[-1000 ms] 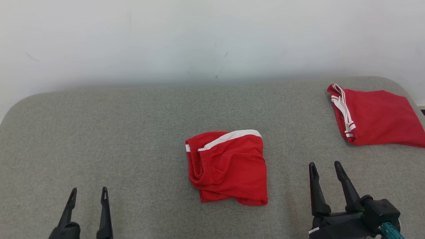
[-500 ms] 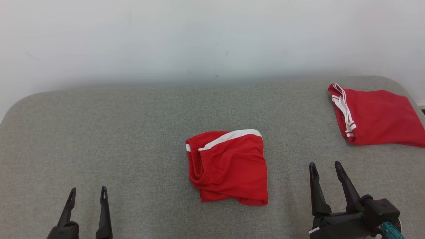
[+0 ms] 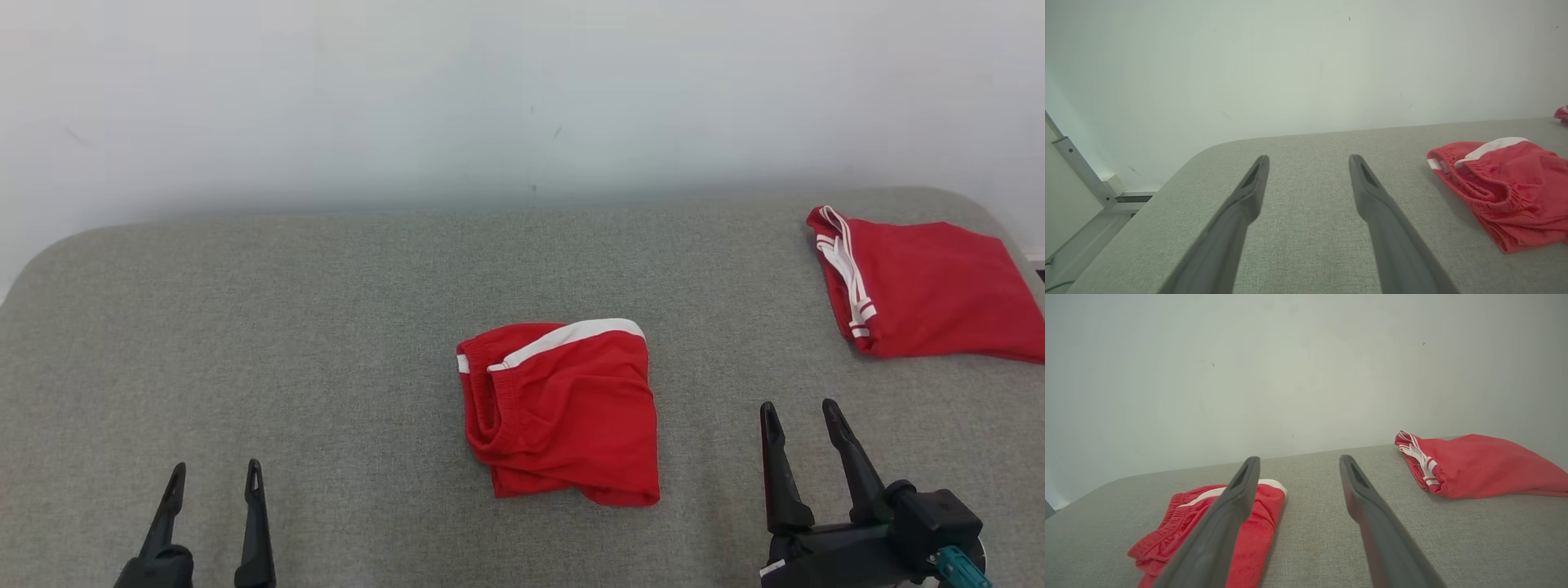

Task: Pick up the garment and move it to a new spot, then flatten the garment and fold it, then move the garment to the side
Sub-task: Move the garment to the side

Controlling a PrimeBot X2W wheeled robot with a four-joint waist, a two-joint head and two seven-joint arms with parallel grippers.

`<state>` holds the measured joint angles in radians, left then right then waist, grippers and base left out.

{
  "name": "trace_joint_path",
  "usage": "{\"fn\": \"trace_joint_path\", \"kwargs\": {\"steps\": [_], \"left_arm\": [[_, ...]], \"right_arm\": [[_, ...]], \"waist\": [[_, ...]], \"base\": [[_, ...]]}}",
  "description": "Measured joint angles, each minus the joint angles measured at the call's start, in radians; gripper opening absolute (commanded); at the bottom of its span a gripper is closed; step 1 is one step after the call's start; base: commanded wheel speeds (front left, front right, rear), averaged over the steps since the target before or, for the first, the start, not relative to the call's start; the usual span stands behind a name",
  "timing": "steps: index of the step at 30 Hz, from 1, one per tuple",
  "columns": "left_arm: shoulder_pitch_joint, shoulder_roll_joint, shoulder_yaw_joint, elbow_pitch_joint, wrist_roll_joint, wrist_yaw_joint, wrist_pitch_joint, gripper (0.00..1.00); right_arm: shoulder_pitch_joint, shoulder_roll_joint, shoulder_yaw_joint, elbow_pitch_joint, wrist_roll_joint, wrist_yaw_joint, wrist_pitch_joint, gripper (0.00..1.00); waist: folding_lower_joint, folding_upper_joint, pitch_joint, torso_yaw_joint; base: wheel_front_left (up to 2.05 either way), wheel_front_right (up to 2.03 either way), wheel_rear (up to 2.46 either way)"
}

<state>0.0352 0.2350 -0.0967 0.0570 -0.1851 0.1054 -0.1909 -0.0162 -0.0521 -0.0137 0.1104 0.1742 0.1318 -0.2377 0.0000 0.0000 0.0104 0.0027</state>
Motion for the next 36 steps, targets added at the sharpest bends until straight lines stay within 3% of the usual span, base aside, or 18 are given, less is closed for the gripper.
{"fn": "trace_joint_path", "kwargs": {"steps": [28,36], "left_arm": [[0.0,0.009,-0.013,0.002,-0.021,0.017,-0.007,1.0],[-0.022,0.0,-0.025,0.002,-0.027,0.02,-0.021,1.0]], "right_arm": [[-0.004,-0.002,0.017,0.005,0.0,0.0,0.017,1.0],[-0.154,-0.02,0.05,0.083,-0.004,0.0,0.035,1.0]], "waist": [[0.0,0.0,0.0,0.006],[0.0,0.0,0.042,0.014]], "base": [[0.0,0.0,0.0],[0.0,0.0,0.0]]}}
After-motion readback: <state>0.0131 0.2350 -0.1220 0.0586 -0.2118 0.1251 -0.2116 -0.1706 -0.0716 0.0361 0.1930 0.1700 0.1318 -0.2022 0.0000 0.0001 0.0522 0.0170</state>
